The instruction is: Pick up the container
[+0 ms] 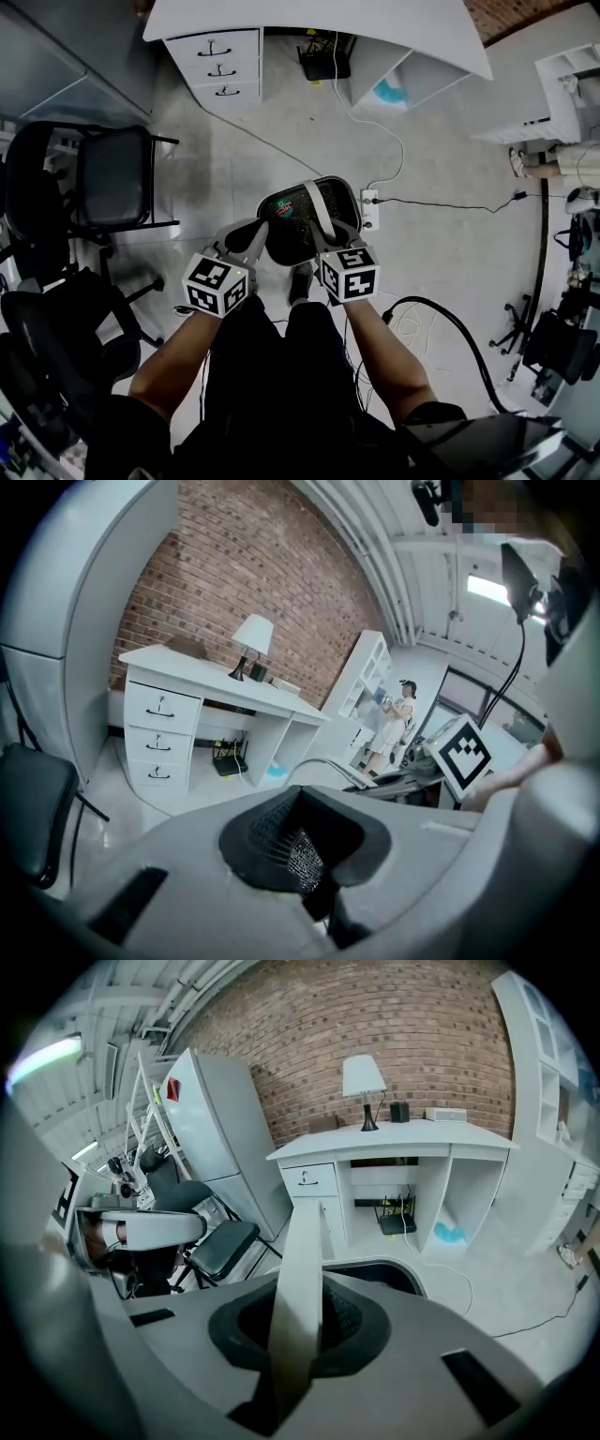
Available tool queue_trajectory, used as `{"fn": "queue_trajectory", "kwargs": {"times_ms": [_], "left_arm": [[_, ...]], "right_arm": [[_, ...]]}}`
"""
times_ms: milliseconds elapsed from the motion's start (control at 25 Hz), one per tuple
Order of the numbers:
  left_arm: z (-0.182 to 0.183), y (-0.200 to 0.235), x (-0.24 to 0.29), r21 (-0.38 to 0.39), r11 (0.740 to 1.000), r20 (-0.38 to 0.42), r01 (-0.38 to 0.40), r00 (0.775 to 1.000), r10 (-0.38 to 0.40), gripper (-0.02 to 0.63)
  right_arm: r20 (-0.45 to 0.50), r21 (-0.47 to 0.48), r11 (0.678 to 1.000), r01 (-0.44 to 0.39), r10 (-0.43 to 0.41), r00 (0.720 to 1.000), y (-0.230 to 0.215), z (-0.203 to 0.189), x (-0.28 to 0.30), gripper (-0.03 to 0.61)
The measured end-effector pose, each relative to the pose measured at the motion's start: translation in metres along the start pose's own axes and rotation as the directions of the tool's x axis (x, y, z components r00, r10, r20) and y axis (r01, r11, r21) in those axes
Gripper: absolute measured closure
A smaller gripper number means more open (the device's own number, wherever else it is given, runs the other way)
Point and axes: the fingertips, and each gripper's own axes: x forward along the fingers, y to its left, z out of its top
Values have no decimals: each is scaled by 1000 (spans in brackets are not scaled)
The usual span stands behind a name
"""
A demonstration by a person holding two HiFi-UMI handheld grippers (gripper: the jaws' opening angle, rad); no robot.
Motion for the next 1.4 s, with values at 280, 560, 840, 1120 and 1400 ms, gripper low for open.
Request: {"fn": "queue_trajectory", "kwargs": {"times_ms": [280, 560, 840, 1120, 1400], "left_arm": [[47, -31, -31, 52, 999, 41, -2, 999, 0, 603], [78, -58, -60, 48, 999, 74, 0, 997, -3, 603], [115, -73, -88, 55, 998, 162, -43, 986, 34, 603], [147, -81, -103, 79, 995, 218, -67, 975, 48, 603], [157, -93, -105, 100, 992, 233, -75, 971, 50, 603]], "right_arm": [[59, -62, 998, -15, 19, 998, 25, 51, -47, 541], [131, -53, 998, -34, 41, 991, 36, 92, -93, 541], [165, -56, 998, -42, 51, 985, 45, 108, -124, 541], [183, -43, 997, -71, 78, 980, 45, 123, -144, 541], [194, -30, 996, -89, 93, 977, 43, 125, -161, 541]]}}
